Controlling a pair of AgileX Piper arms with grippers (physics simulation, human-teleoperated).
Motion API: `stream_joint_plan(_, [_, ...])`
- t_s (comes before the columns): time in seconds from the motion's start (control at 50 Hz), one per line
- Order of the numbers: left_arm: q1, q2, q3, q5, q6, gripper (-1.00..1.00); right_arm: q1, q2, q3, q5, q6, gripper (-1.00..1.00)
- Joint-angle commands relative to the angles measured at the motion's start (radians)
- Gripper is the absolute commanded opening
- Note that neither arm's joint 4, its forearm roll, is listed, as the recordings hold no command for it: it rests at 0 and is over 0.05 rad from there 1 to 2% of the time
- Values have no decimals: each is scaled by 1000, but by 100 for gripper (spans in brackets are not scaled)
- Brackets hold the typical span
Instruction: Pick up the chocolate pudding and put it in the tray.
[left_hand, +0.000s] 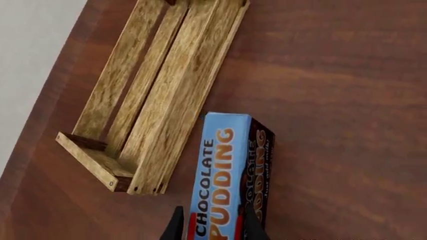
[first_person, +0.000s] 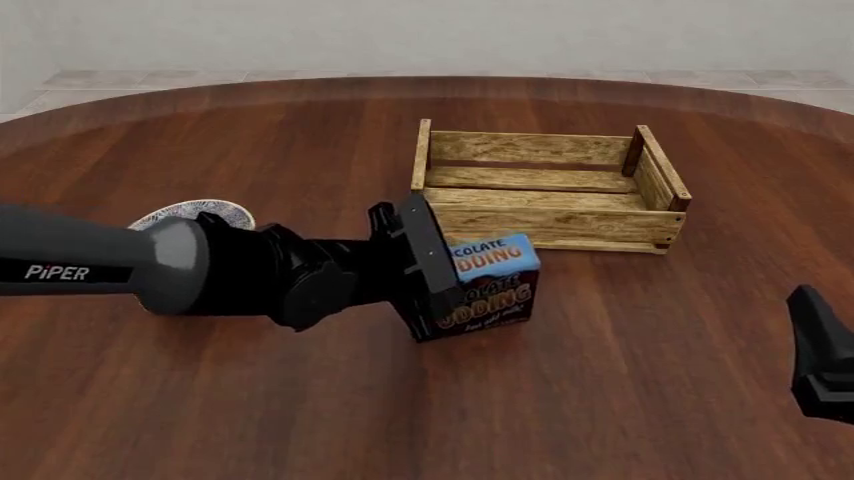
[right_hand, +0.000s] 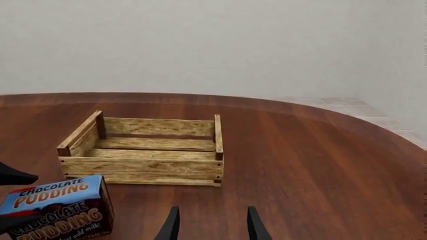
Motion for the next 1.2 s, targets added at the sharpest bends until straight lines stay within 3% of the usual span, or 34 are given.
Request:
stream_joint_plan(0.02, [-9,-37,27,-3,9,-100,1,-4,-6,10,-2,100])
stream_joint_plan(0.14, [-6,-57,26,-3,-7,-100,1,-8,-9,16,-3,100])
stream_joint_plan(0.32, [0,-101,60,-46,44,-100,1,-14,-4,16,-2,100])
stream_joint_plan(0.52, [22,-120,37,-44,61,-100,1,-13,-5,15,-1,100])
stream_joint_plan(1.2, [57,-162,-110,-58,231,-100,4,-11,8,-1,22,100])
